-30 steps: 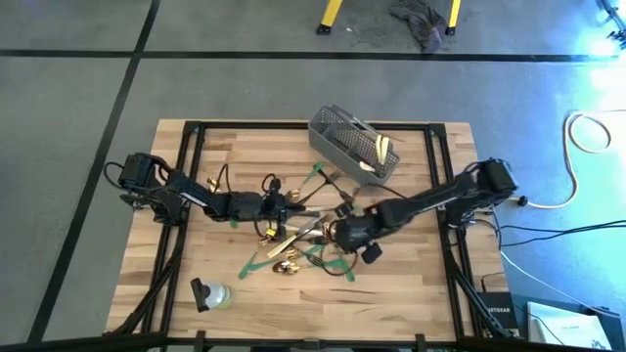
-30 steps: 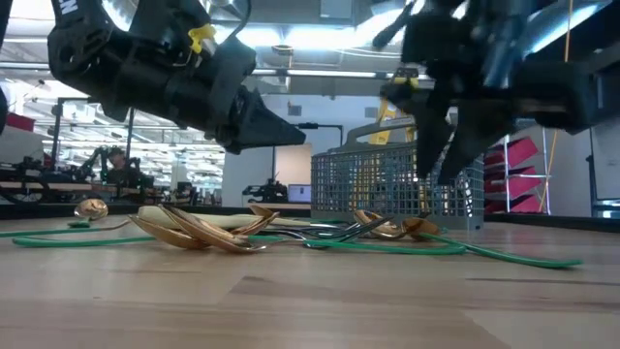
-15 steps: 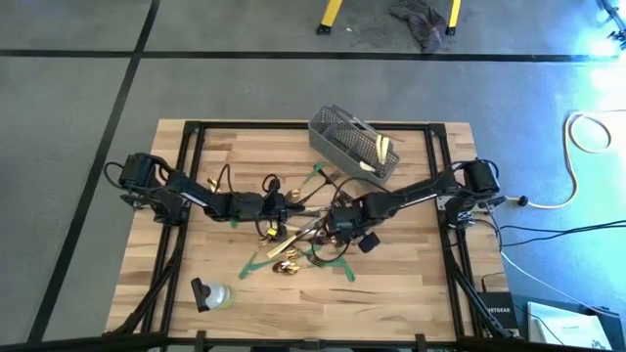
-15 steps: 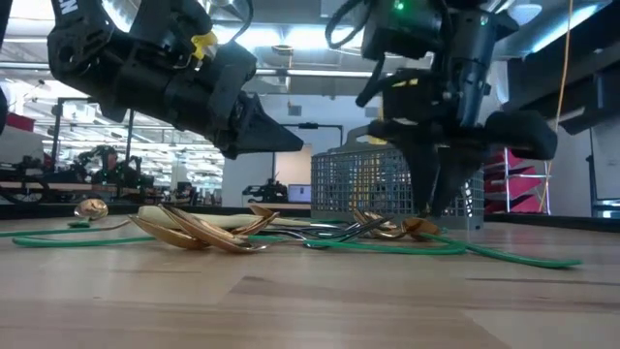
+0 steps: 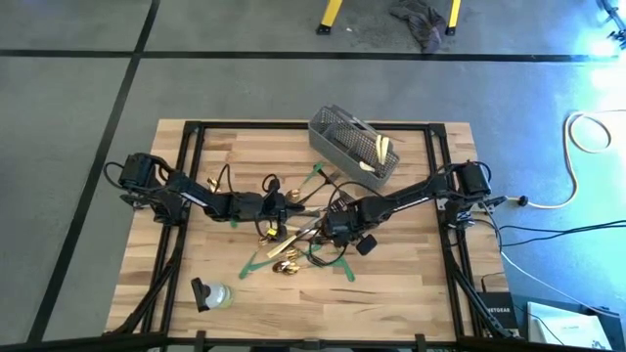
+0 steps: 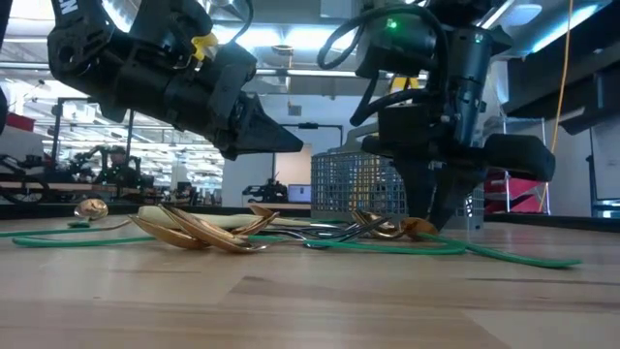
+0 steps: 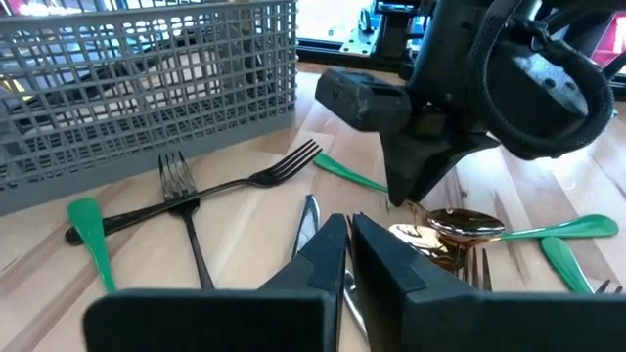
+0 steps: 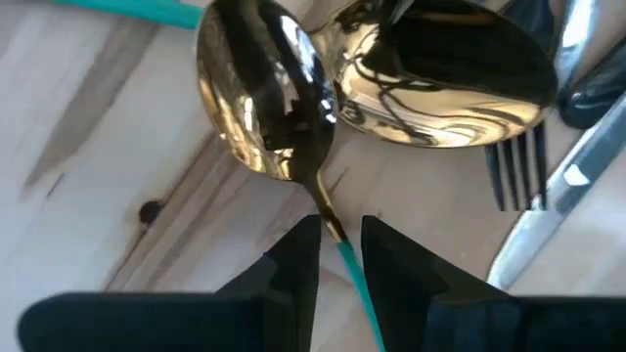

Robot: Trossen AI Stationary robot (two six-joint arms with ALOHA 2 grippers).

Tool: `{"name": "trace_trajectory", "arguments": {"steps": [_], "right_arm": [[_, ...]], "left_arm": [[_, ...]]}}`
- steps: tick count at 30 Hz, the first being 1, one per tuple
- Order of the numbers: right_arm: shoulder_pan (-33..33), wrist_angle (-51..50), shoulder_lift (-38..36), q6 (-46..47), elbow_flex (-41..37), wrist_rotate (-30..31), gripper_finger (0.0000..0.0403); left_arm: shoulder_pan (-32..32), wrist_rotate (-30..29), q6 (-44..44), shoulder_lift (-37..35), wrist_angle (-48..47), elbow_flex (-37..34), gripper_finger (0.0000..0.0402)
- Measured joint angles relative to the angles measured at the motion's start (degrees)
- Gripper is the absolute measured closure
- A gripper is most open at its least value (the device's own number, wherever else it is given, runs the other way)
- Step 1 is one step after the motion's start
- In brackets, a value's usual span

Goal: Sort silverware
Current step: Put the green spoon into the gray organizer

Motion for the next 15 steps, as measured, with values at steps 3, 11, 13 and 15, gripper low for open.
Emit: {"name": "trace_trajectory", "arguments": {"steps": [3, 11, 13, 15], "right_arm": [[-0.4, -0.1, 0.5, -0.2, 0.1, -1.6, 0.0338], [-0.3, -0.6, 0.8, -1.9, 0.3, -2.9, 0.0376], [-0.2, -0.7, 0.8, -2.6, 0.3, -2.9, 0.0394], [-0.2, -0.7, 0.8, -2.7, 0.3, -2.9, 0.0398]], "left_arm": [[0.0, 0.0, 0.0, 0.0, 0.0, 0.0, 0.0396], [0.0, 0.0, 0.2, 0.0, -0.8, 0.0, 0.0396], [0.0, 0.0, 0.2, 0.0, -1.0, 0.0, 0.0396], [0.0, 0.0, 0.2, 0.0, -1.2, 0.0, 0.0396]]}}
